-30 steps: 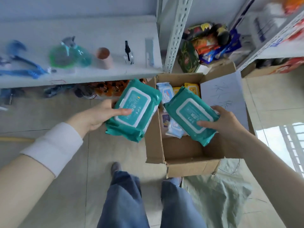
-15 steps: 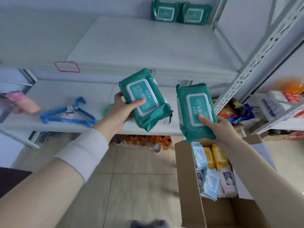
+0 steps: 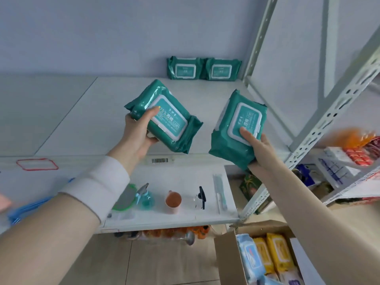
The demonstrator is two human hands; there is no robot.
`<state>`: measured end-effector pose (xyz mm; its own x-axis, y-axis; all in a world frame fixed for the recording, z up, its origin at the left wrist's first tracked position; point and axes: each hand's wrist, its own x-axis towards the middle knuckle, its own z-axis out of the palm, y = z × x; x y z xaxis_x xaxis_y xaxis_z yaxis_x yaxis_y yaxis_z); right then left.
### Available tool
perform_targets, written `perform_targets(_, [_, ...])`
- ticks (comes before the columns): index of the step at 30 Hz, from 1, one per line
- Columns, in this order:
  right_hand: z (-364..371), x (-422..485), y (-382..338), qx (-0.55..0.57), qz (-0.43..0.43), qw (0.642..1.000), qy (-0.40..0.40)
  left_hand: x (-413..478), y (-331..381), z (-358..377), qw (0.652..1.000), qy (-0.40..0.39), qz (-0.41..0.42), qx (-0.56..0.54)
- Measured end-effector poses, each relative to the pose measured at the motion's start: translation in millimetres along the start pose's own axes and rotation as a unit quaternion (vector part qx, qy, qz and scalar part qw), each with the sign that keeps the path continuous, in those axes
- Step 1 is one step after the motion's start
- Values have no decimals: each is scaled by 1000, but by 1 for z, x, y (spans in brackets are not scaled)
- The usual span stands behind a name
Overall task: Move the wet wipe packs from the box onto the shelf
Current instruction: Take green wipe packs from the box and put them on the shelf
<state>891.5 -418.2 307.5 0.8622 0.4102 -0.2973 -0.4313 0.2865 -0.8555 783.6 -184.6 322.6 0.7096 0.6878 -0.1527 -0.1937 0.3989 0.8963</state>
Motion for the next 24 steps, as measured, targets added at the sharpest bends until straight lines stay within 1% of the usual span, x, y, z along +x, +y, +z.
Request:
perform_targets(3, [6,39,-12,57,-3,998,-14,43,1,12,999,27,14,18])
perform_targets(5, [12,65,-18,73,-3,997,-11,68,1,16,999,45,14,-8])
perform_targets(7, [20,88,-23,75,2,997,-5,90,3,16,998,41,14,-36])
perform_targets(8, [25,99,-25,75,5,997,-1,101,3,14,999,31,14,-33])
perform_targets(10, [33,118,-27,66,8,998,11,121,5,9,1000,9,9,16])
perform_targets(12, [38,134,-27,66,12,998,16,141,9,3,993,-15,9,114])
perform_targets(15, [36,154,-29,81,10,996,23,168,20,-6,972,-75,-16,224])
perform_targets(17, [33,166,-35,63,-2,997,42,183,31,-13,953,-123,-38,276])
perform_targets(19, [32,176,-41,38,-6,998,57,197,45,-19,931,-174,-80,310])
perform_targets(22, [29,193,-47,8,2,997,75,218,64,-19,885,-239,-151,371])
perform_targets(24, [24,207,-51,4,12,996,89,232,69,-13,856,-256,-176,414])
